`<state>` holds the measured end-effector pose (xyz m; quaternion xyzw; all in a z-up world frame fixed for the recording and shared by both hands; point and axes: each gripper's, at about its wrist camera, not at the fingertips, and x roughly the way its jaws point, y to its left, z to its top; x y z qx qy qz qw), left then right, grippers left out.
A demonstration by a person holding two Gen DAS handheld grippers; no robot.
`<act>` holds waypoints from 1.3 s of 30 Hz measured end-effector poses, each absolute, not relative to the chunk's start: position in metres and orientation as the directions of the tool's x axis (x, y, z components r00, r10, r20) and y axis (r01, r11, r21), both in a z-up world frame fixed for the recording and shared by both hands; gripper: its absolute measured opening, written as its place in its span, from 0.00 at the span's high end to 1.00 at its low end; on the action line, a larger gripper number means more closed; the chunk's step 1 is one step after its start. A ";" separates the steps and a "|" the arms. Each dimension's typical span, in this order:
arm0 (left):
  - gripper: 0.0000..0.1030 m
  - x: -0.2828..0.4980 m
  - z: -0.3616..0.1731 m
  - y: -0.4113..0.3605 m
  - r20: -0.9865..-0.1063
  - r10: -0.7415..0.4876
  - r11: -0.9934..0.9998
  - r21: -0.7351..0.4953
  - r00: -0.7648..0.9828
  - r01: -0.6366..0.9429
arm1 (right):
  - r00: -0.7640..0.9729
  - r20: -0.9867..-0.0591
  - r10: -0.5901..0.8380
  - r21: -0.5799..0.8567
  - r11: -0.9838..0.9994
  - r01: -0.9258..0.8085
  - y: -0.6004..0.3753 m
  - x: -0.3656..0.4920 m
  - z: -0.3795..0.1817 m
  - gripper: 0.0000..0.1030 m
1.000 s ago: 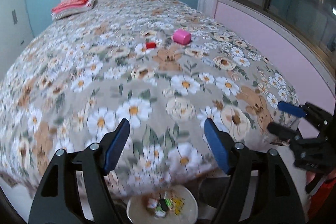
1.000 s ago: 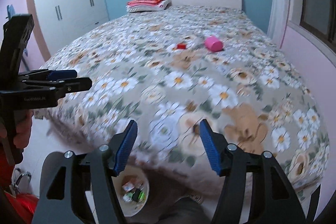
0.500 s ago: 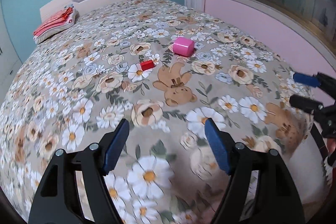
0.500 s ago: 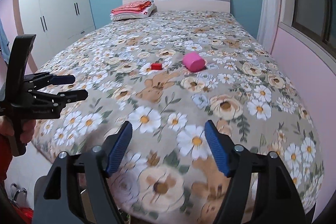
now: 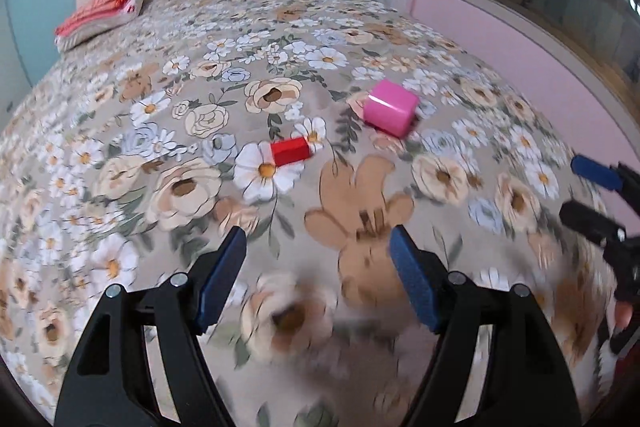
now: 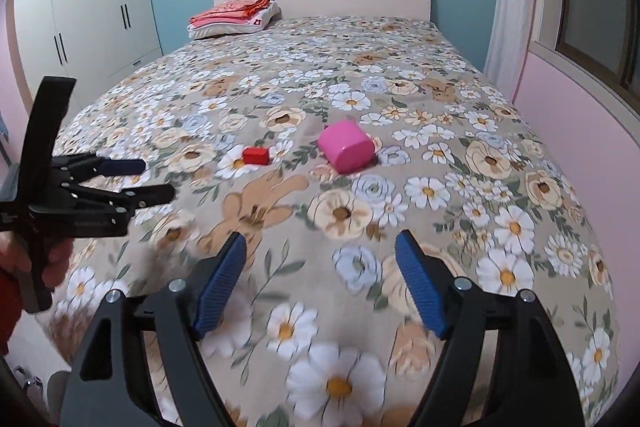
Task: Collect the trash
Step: 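Move both tools back toward the red block and pink cup on the bed, then grasp the red block with the left tool while the right tool grasps the pink cup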
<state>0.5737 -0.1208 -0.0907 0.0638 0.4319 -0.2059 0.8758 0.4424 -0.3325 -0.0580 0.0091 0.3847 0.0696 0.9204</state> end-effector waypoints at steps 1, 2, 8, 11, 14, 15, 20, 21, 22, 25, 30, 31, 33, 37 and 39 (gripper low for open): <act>0.29 0.584 -0.096 -0.124 -0.783 -0.305 0.915 -0.084 0.543 0.394 | 0.694 -0.707 0.137 0.073 0.990 -0.121 -0.335 0.460 -0.064 0.24; 0.29 0.590 -0.099 -0.126 -0.782 -0.304 0.921 -0.095 0.543 0.379 | 0.693 -0.708 0.137 0.073 0.990 -0.120 -0.337 0.465 -0.066 0.24; 0.29 0.644 -0.138 -0.145 -0.792 -0.261 0.960 -0.150 0.552 0.238 | 0.670 -0.730 0.131 0.089 0.991 -0.097 -0.348 0.516 -0.092 0.23; 0.29 0.664 -0.152 -0.151 -0.799 -0.228 0.972 -0.150 0.557 0.183 | 0.654 -0.745 0.133 0.097 0.991 -0.091 -0.353 0.539 -0.103 0.23; 0.29 0.680 -0.165 -0.151 -0.800 -0.212 0.977 -0.173 0.561 0.123 | 0.645 -0.752 0.135 0.086 0.990 -0.108 -0.356 0.559 -0.113 0.23; 0.29 0.685 -0.168 -0.151 -0.800 -0.210 0.978 -0.181 0.562 0.107 | 0.641 -0.754 0.143 0.083 0.989 -0.124 -0.356 0.568 -0.116 0.23; 0.29 0.702 -0.180 -0.152 -0.809 -0.184 0.981 -0.183 0.558 0.059 | 0.624 -0.762 0.173 0.068 0.980 -0.189 -0.360 0.602 -0.135 0.23; 0.29 0.705 -0.183 -0.152 -0.812 -0.179 0.982 -0.181 0.556 0.051 | 0.619 -0.765 0.179 0.066 0.977 -0.201 -0.359 0.607 -0.139 0.23; 0.29 0.708 -0.184 -0.153 -0.811 -0.174 0.983 -0.179 0.558 0.047 | 0.605 -0.774 0.189 0.059 0.972 -0.228 -0.358 0.619 -0.145 0.23; 0.29 0.714 -0.186 -0.156 -0.805 -0.162 0.985 -0.169 0.571 0.041 | 0.580 -0.788 0.205 0.058 0.963 -0.262 -0.353 0.634 -0.150 0.21; 0.29 0.722 -0.190 -0.159 -0.801 -0.160 0.985 -0.170 0.577 0.037 | 0.537 -0.818 0.205 0.013 0.940 -0.340 -0.337 0.665 -0.168 0.21; 0.29 0.723 -0.190 -0.158 -0.798 -0.163 0.984 -0.175 0.579 0.036 | 0.528 -0.821 0.216 0.016 0.934 -0.357 -0.335 0.669 -0.171 0.21; 0.29 0.724 -0.191 -0.158 -0.795 -0.168 0.983 -0.183 0.583 0.035 | 0.522 -0.823 0.223 0.017 0.929 -0.369 -0.334 0.675 -0.175 0.21; 0.51 0.724 -0.191 -0.158 -0.789 -0.158 0.984 -0.173 0.594 0.032 | 0.512 -0.825 0.241 0.035 0.925 -0.379 -0.333 0.682 -0.183 0.31; 0.61 0.725 -0.192 -0.156 -0.788 -0.168 0.983 -0.182 0.593 0.036 | 0.511 -0.821 0.256 0.052 0.924 -0.379 -0.332 0.684 -0.185 0.31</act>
